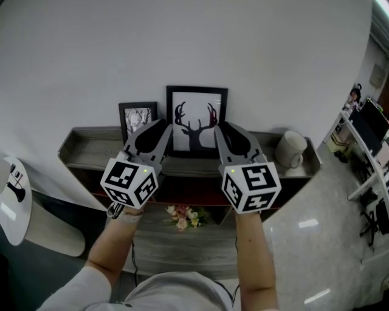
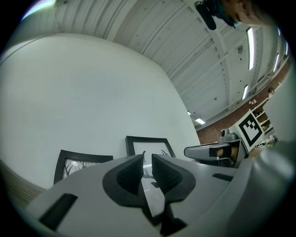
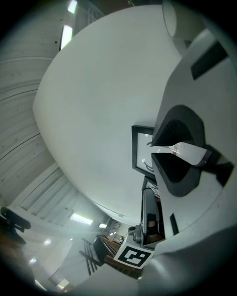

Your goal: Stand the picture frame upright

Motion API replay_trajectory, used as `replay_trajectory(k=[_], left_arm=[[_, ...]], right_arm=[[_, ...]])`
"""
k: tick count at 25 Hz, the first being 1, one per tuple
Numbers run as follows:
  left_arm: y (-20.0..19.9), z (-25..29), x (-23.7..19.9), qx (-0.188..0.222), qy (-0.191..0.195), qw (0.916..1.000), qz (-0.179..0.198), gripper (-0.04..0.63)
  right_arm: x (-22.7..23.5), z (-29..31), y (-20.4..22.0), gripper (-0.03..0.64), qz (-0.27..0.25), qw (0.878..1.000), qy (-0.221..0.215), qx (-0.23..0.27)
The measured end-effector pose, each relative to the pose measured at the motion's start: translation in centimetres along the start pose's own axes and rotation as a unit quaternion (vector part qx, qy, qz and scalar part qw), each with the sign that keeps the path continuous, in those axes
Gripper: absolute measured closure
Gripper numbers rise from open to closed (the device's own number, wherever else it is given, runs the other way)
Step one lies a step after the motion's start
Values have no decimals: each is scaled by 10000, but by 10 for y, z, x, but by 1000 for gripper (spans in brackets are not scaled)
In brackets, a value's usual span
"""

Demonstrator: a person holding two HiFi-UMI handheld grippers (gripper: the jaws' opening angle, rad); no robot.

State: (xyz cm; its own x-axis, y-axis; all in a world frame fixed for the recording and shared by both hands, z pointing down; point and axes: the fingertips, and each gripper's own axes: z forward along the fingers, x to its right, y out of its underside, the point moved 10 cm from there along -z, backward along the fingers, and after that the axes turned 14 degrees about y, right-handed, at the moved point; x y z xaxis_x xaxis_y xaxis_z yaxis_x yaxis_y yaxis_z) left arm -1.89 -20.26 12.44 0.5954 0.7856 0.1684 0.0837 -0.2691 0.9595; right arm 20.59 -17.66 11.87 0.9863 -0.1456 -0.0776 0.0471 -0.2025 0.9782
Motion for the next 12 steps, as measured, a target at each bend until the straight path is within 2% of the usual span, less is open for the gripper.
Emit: replay_trajectory(k=[7, 12], left_arm=[[11, -27, 22, 56, 112, 9999, -59, 562], [25, -41, 36, -120, 192, 9997, -130, 569]], right_arm=[[-16, -31, 21, 565, 86, 9998, -167, -53], [-21, -53, 42, 565, 253, 9994, -137, -190]])
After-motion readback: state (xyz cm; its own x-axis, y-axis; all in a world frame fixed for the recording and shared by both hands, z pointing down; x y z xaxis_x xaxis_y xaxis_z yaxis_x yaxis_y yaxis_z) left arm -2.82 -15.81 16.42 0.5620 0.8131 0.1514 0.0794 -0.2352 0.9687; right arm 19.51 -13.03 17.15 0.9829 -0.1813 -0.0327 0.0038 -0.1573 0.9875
